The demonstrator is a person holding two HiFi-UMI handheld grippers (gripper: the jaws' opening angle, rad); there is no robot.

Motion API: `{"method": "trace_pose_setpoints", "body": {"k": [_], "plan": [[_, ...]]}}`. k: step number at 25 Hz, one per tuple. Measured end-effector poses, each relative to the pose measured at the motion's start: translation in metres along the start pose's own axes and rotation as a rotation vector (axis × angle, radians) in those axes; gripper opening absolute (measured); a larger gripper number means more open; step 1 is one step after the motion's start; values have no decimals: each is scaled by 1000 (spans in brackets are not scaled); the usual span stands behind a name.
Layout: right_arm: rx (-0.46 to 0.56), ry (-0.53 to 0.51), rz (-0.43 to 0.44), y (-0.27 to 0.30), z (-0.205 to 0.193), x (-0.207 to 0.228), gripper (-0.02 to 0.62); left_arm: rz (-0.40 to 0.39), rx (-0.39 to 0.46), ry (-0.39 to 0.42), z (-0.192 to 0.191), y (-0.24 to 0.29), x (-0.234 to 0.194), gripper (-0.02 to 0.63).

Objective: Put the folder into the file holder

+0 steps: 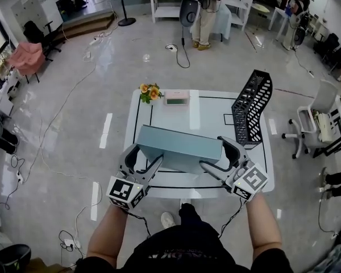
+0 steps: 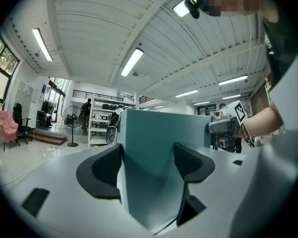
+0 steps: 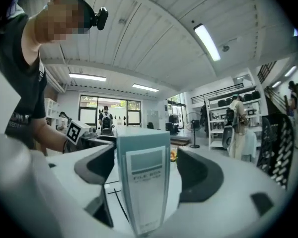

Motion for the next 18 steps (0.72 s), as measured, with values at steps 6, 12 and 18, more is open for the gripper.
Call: {"method": "trace_pose_setpoints", "body": {"k": [6,12,18], "plan": [[-61,-67,135,24,-8,-10,380,-9,4,-4,0,1,0,330],[-58,-113,157,40,-16,-21,374,-7,8,-10,-1,2,-5,327],[-42,-143,143,42,-16,-33,347,-23,15,-22,-1,0,-13,327]]}}
Point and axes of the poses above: the fingertips, and each gripper's own axes: y forward along the fingers, x to its right, z out of its top, the point moved 1 cm from there along -y, backward along the fingers, and after that the axes turned 10 degrees about -z, right-handed, at the moved point
